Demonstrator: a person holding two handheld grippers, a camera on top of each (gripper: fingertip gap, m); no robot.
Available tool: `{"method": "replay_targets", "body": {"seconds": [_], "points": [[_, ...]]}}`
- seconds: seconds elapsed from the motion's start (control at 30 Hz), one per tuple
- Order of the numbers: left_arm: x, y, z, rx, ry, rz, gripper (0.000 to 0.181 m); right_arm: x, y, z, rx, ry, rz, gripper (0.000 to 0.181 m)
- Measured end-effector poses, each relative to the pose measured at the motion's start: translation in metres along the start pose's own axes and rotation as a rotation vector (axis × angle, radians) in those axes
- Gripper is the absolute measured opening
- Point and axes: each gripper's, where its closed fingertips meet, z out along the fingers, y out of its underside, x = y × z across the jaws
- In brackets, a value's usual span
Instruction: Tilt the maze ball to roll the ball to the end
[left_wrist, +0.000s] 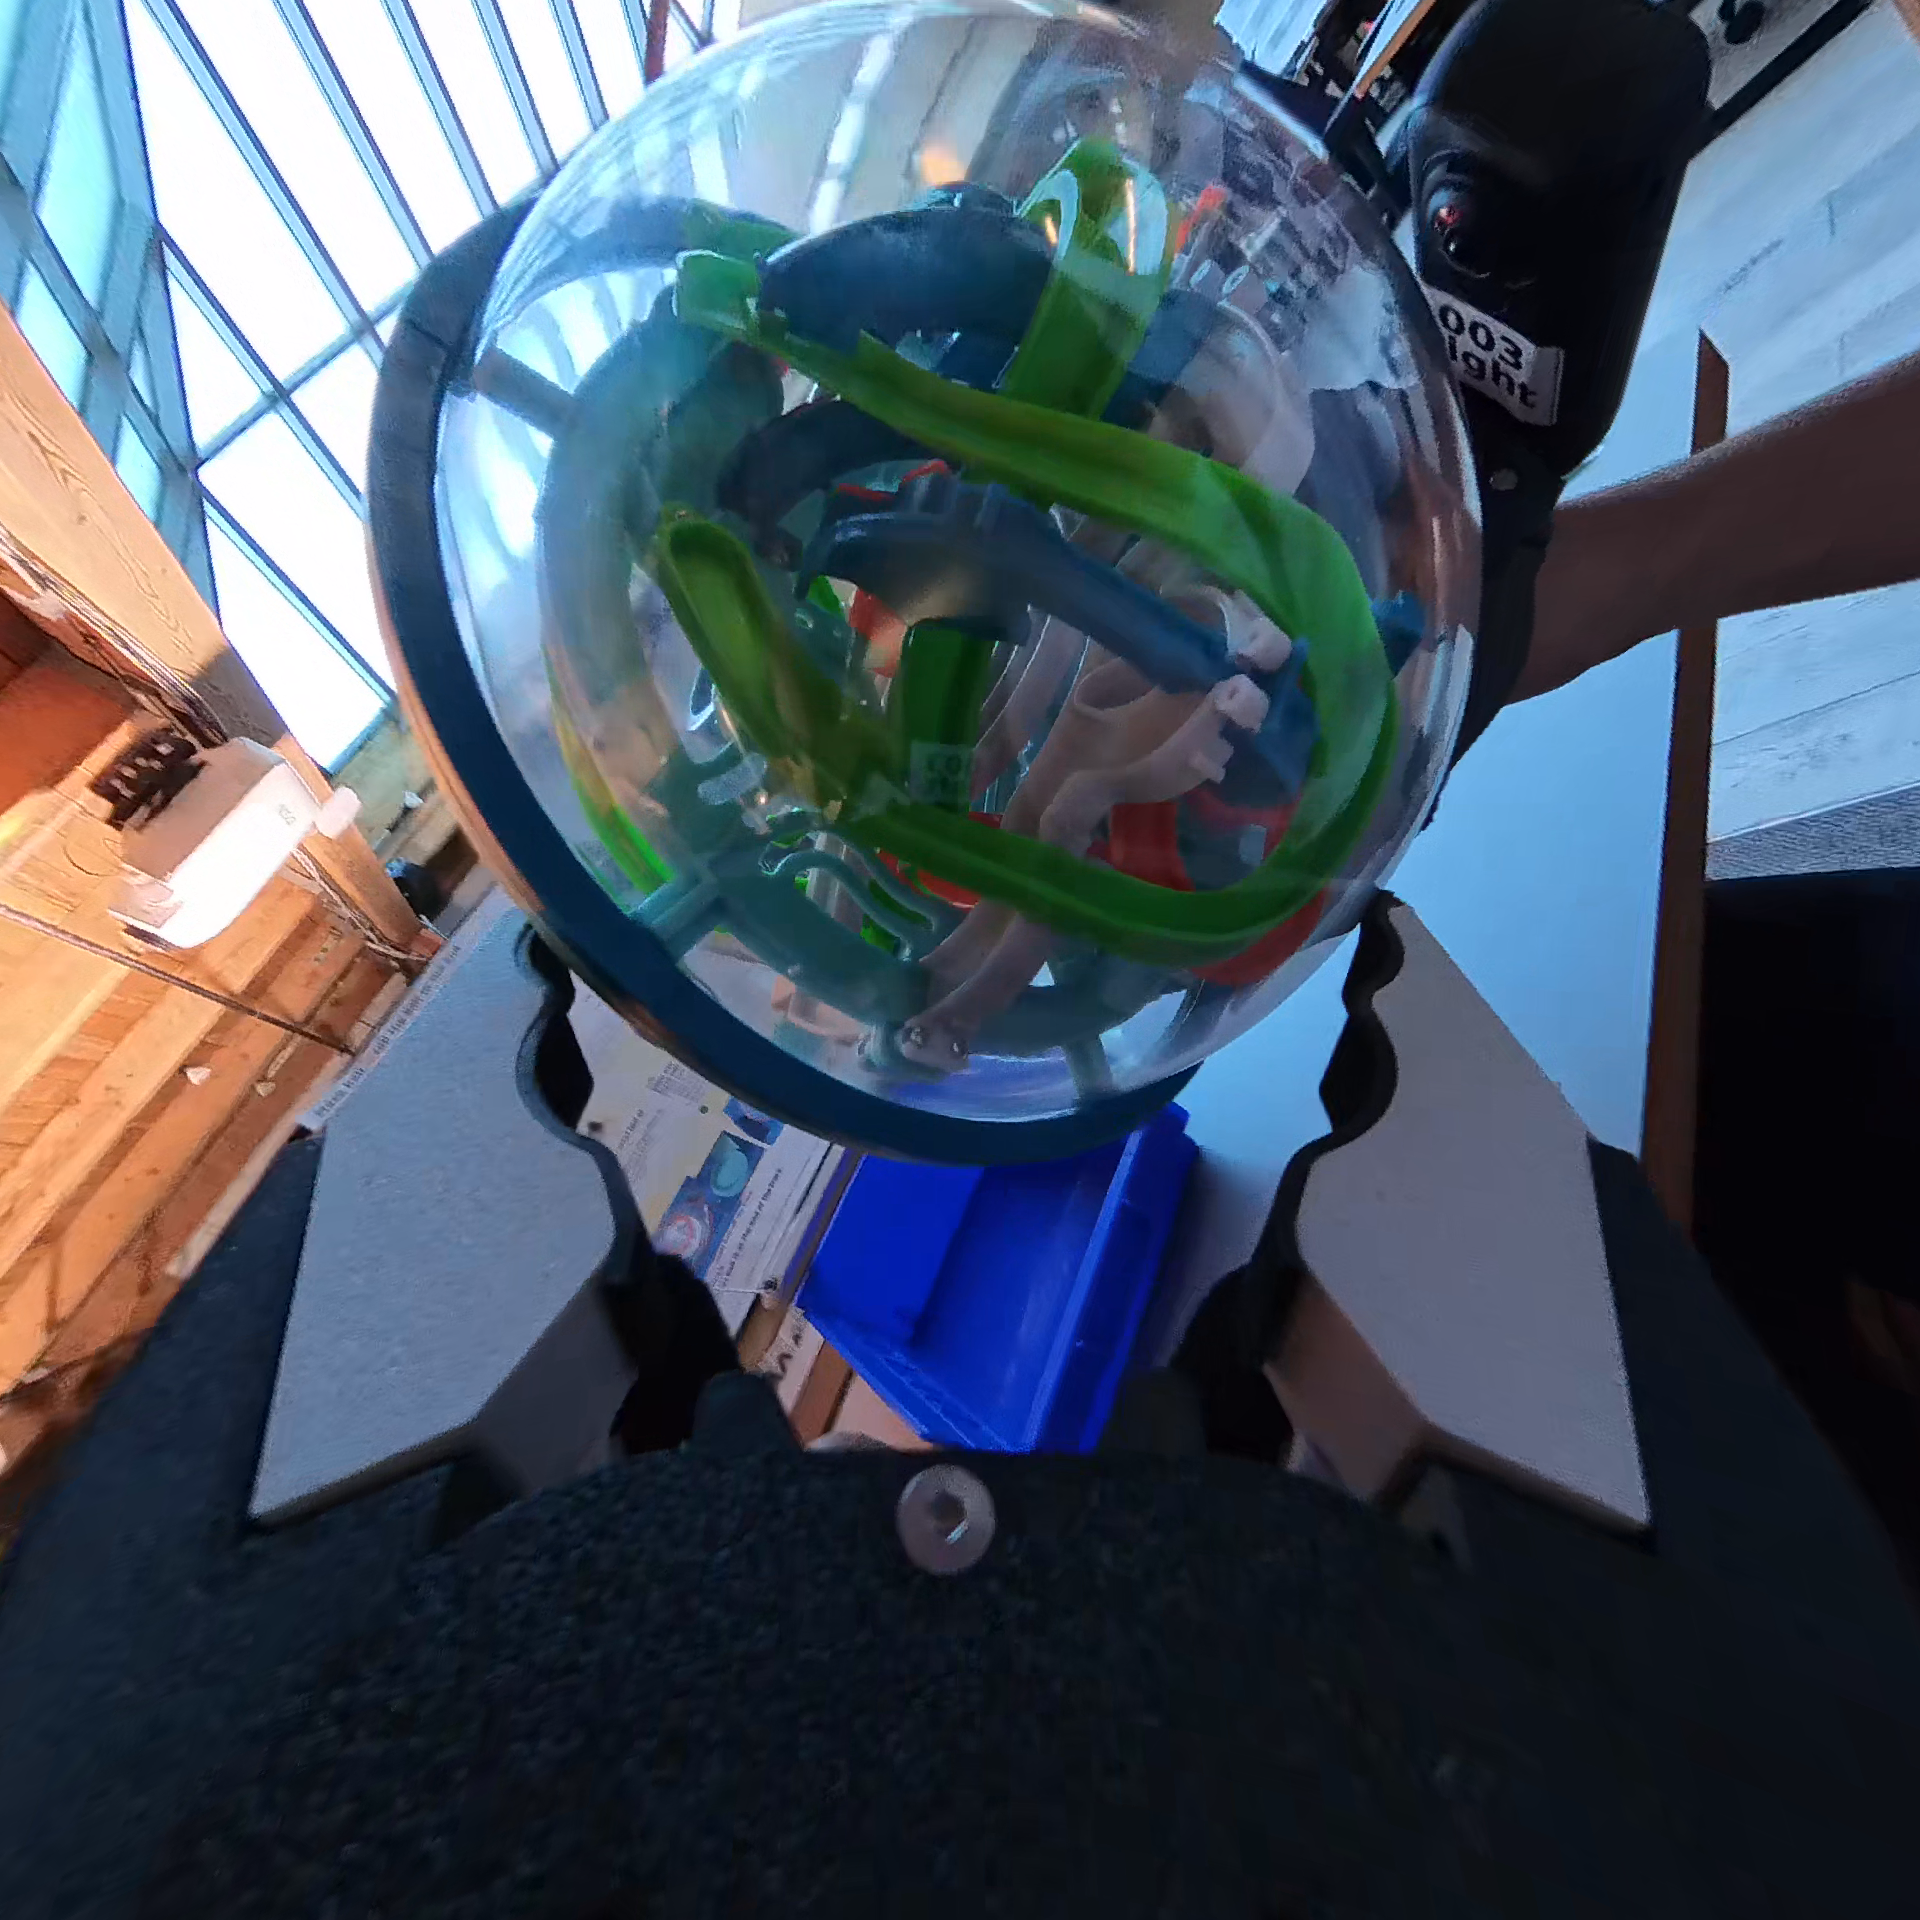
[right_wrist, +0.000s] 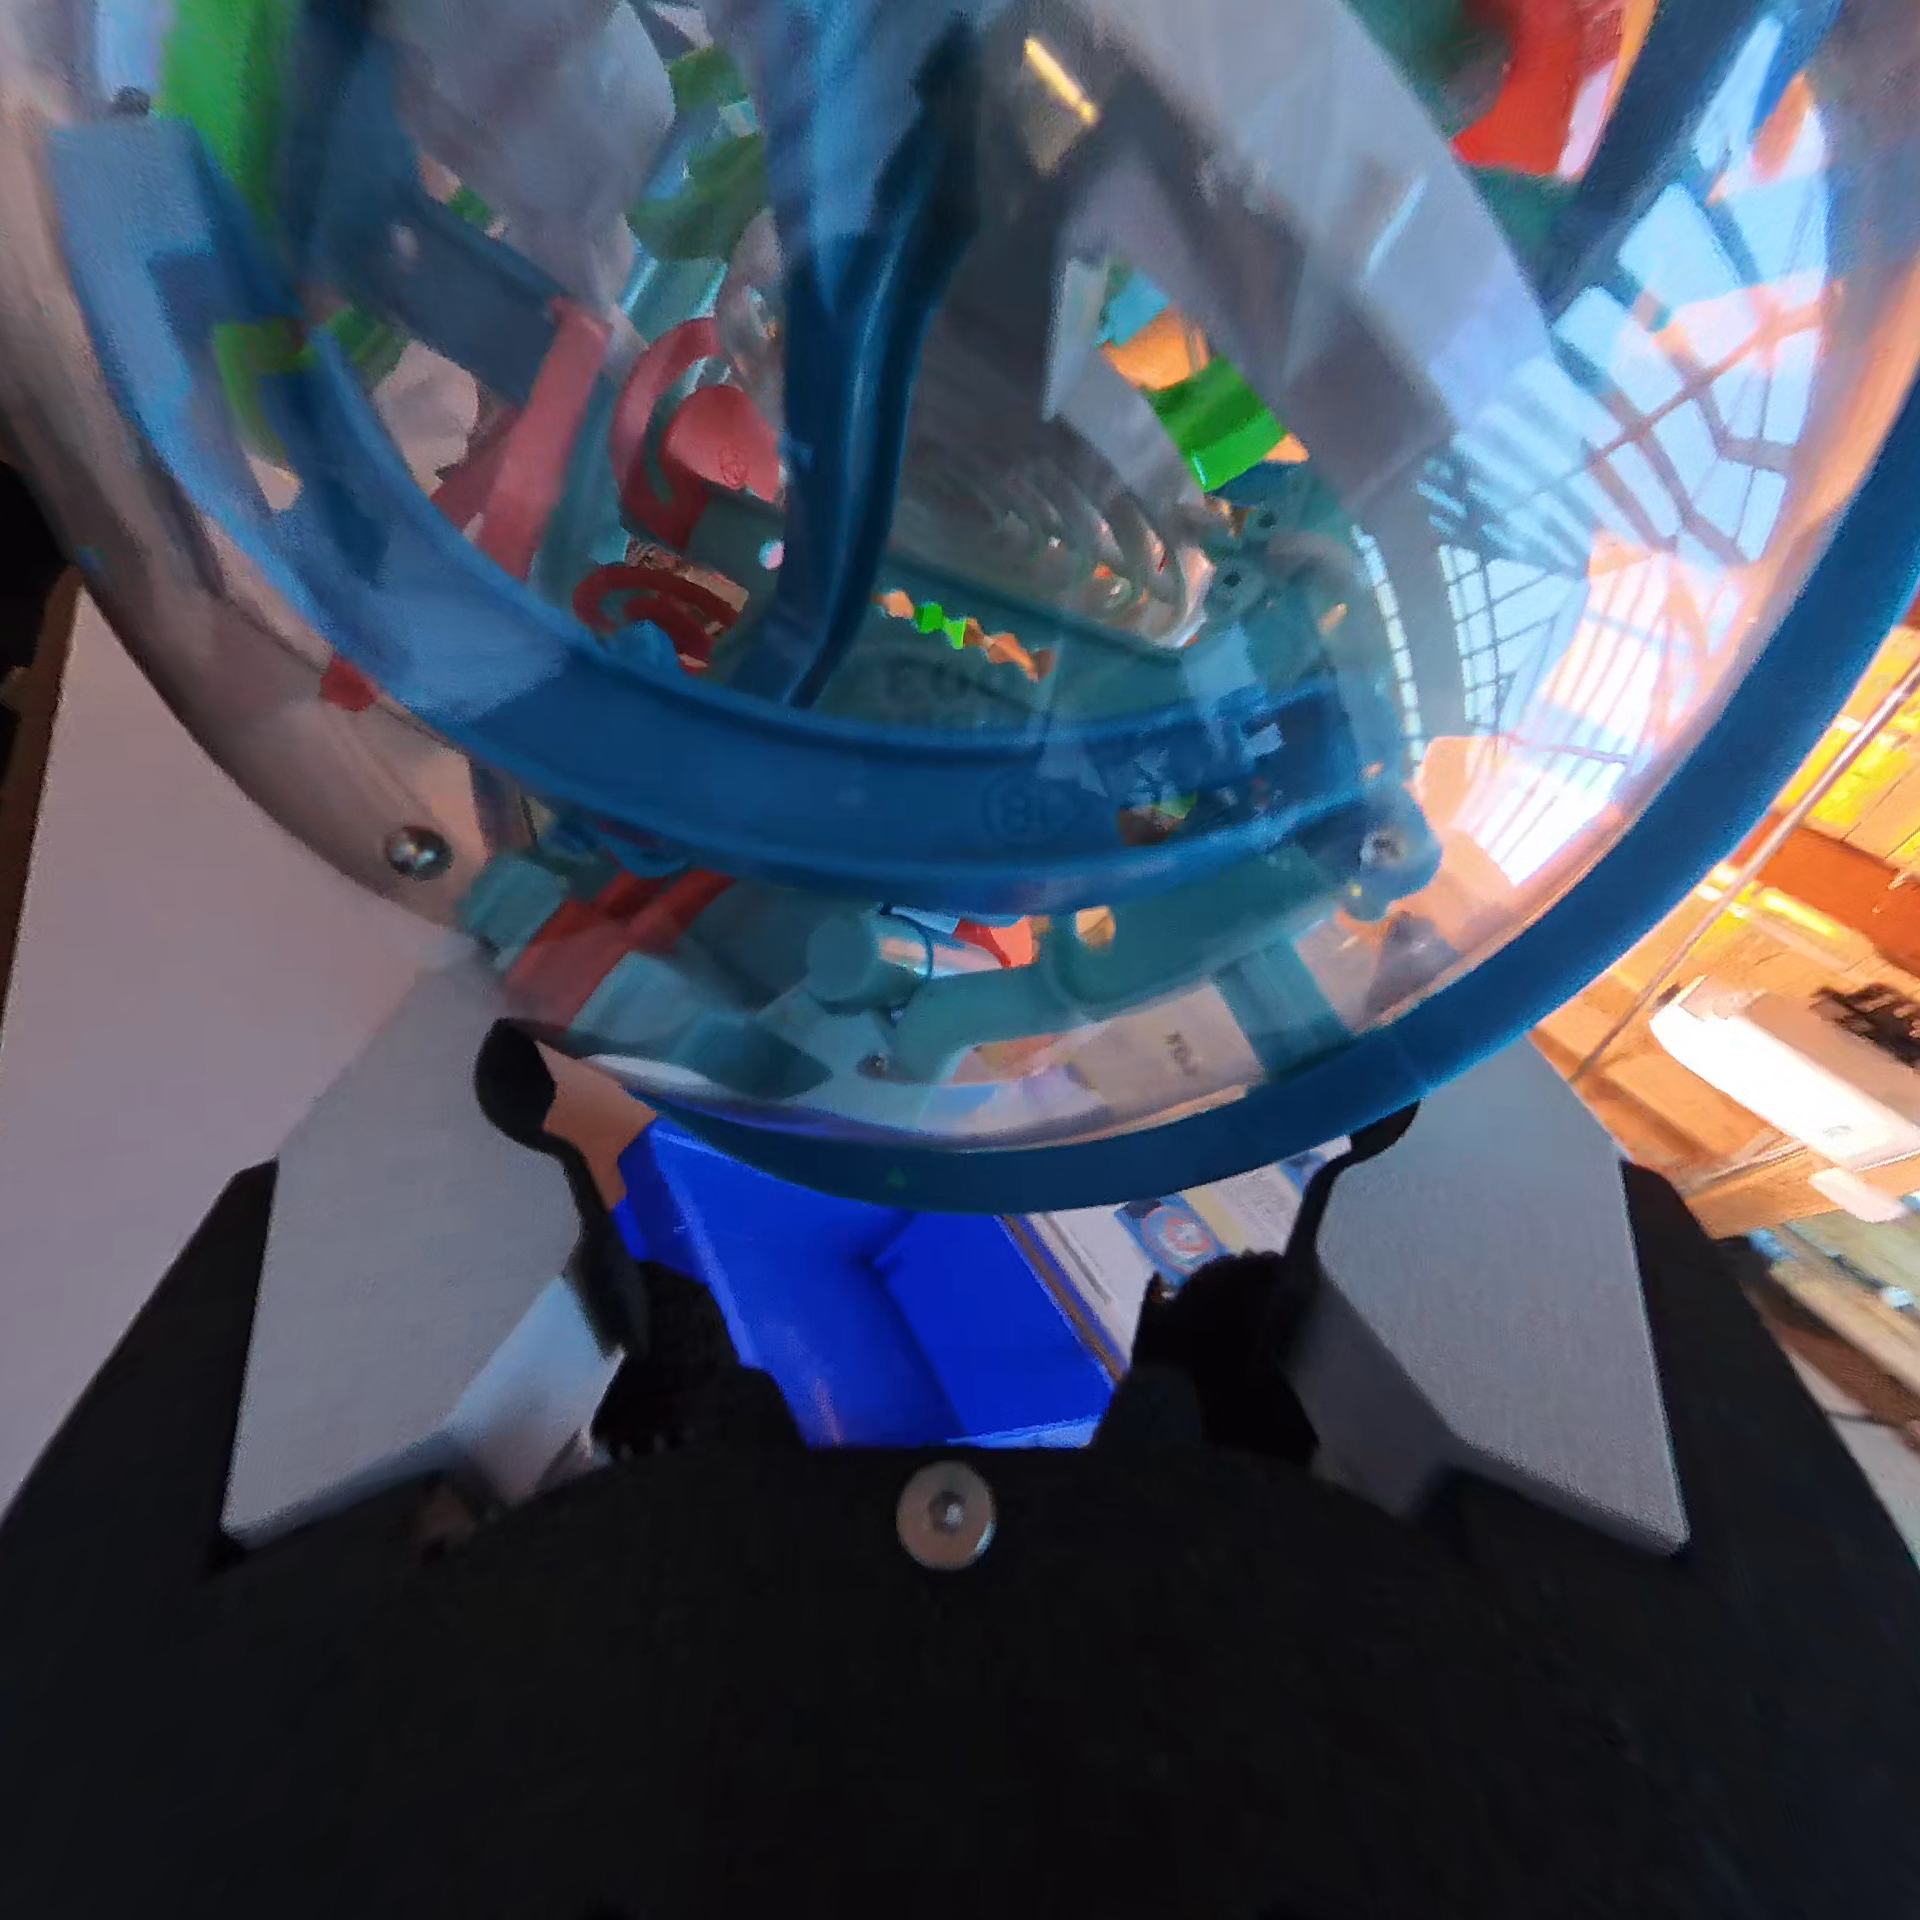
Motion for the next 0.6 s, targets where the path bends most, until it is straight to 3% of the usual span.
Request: {"method": "replay_targets", "body": {"seconds": [0.03,0.2,0.37,0.6], "points": [[0.000,0.001,0.002,-0.020,0.017,-0.029,0.143,-0.001,0.002,0.000,-0.007,-0.013,0.040,0.153],[-0.005,0.005,0.016,-0.112,0.107,-0.150,0.143,-0.007,0.020,0.002,-0.027,-0.061,0.271,0.154],[-0.007,0.001,0.023,-0.127,0.127,-0.156,0.142,-0.005,0.024,0.001,-0.038,-0.068,0.330,0.154],[-0.012,0.003,0.028,-0.107,0.177,-0.334,0.143,-0.003,0.023,-0.003,-0.083,-0.105,0.426,0.154]]}}
